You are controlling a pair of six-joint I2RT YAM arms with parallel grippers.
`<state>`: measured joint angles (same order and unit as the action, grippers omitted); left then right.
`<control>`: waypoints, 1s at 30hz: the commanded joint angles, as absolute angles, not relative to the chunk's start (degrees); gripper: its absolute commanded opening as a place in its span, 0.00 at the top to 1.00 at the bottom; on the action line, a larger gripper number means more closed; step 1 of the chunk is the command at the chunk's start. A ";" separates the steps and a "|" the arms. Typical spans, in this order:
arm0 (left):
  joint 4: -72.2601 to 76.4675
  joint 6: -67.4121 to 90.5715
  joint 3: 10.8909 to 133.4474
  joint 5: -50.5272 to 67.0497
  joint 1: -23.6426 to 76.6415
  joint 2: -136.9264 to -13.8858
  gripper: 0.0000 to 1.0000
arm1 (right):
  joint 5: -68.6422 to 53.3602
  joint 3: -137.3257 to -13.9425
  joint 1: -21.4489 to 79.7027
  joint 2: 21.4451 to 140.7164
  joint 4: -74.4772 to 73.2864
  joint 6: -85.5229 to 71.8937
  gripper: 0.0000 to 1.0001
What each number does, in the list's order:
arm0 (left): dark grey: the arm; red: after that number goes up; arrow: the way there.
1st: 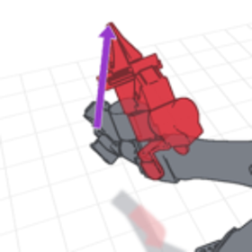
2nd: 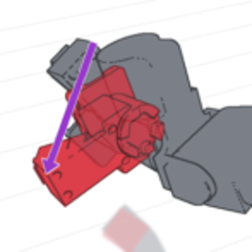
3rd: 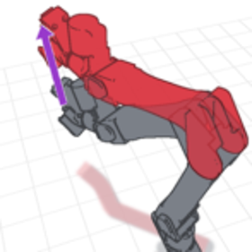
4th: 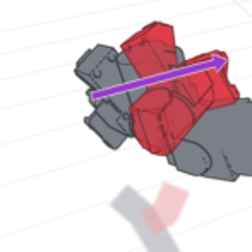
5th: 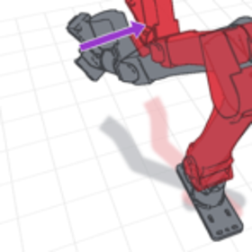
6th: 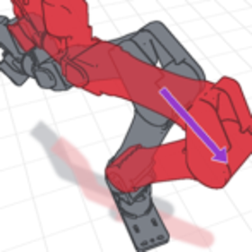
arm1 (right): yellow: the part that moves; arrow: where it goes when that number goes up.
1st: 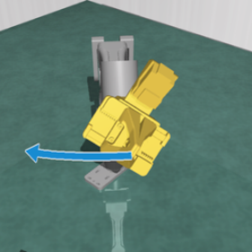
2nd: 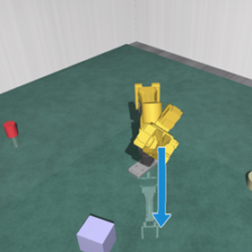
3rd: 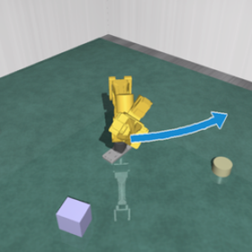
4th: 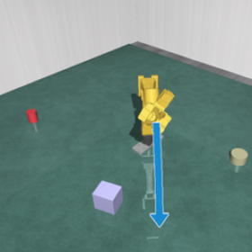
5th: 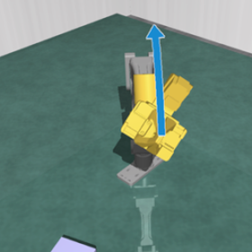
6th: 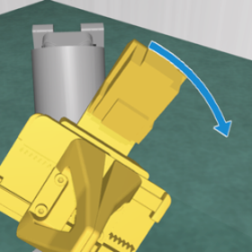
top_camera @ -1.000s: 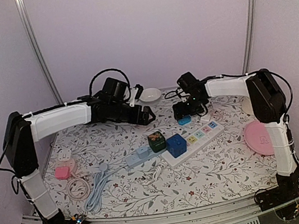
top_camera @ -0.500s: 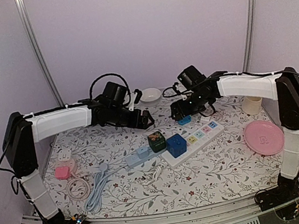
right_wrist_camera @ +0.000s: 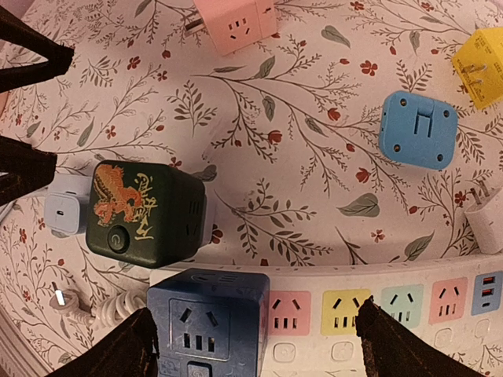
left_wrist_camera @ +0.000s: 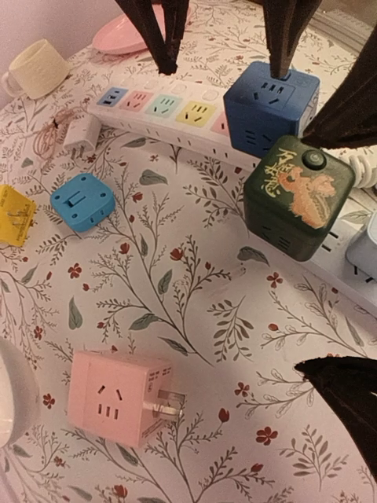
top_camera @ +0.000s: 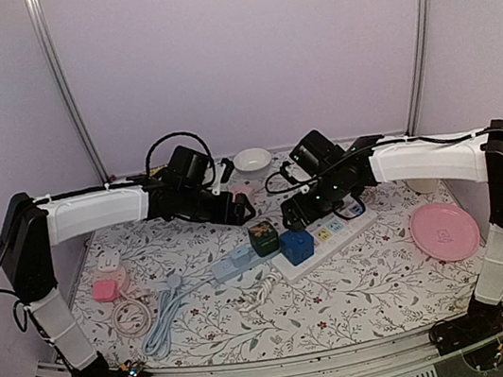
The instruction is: Pull the plug off the socket
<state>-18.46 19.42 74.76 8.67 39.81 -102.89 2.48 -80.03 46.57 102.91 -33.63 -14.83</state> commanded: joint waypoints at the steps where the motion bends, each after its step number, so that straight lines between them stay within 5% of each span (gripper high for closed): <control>1: -16.96 20.32 72.70 8.83 40.11 -99.82 0.09 | 3.34 -78.95 48.66 101.24 -34.58 -16.05 0.11; 22: -16.78 22.99 67.19 5.86 43.93 -95.86 0.09 | 6.82 -79.80 52.12 108.98 -37.50 -22.17 0.18; 26: -16.66 23.38 66.77 5.59 44.32 -95.46 0.08 | 6.21 -81.52 52.19 110.30 -36.79 -22.71 0.26; 30: -16.61 23.25 66.50 5.69 44.51 -95.35 0.08 | 6.19 -82.94 52.21 110.40 -37.07 -22.72 0.50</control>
